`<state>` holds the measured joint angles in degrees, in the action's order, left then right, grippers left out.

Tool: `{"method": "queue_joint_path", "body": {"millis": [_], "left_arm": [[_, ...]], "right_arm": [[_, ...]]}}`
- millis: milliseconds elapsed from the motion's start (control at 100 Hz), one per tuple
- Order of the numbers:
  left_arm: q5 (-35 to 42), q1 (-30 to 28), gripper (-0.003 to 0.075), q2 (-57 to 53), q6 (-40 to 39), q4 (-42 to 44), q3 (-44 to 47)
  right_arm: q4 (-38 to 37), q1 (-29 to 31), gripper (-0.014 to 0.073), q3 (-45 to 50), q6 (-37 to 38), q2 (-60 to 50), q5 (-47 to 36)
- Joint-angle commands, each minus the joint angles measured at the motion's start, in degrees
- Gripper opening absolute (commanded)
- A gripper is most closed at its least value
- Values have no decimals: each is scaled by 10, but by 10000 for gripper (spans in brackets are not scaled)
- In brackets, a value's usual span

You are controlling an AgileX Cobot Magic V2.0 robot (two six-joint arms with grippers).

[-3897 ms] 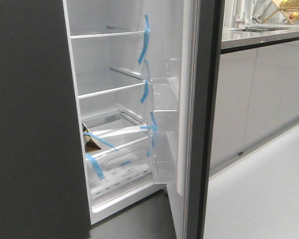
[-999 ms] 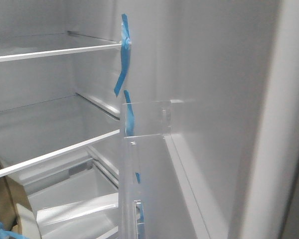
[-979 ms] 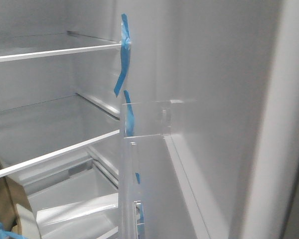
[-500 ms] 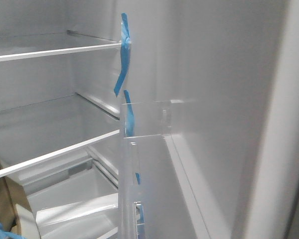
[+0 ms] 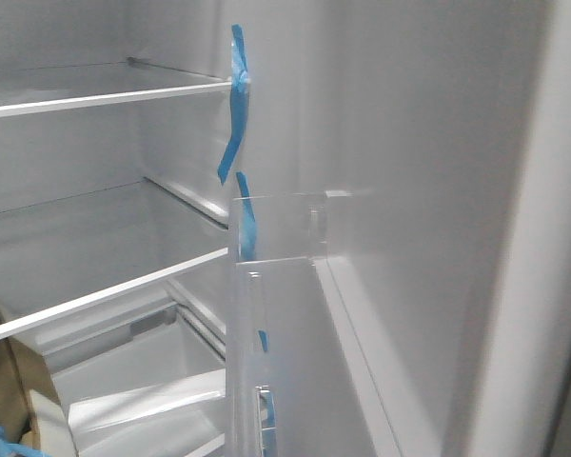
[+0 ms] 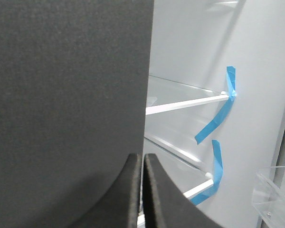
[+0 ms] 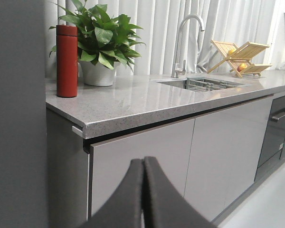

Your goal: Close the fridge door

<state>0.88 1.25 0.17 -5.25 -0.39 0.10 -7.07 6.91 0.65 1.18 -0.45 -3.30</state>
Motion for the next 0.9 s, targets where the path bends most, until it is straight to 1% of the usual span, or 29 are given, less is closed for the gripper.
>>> {"method": "queue_joint_path", "body": {"millis": [0, 500, 590, 889], "left_arm": [[44, 1, -21, 11, -2, -1, 16], [44, 1, -21, 11, -2, -1, 16], [44, 1, -21, 11, -2, -1, 16], [44, 1, -21, 11, -2, -1, 16]], "right_arm": [[-6, 4, -76, 7, 0, -7, -46], [-6, 4, -76, -3, 0, -3, -56], [-6, 1, -76, -31, 0, 16, -59], [-5, 1, -76, -175, 6, 86, -53]]}}
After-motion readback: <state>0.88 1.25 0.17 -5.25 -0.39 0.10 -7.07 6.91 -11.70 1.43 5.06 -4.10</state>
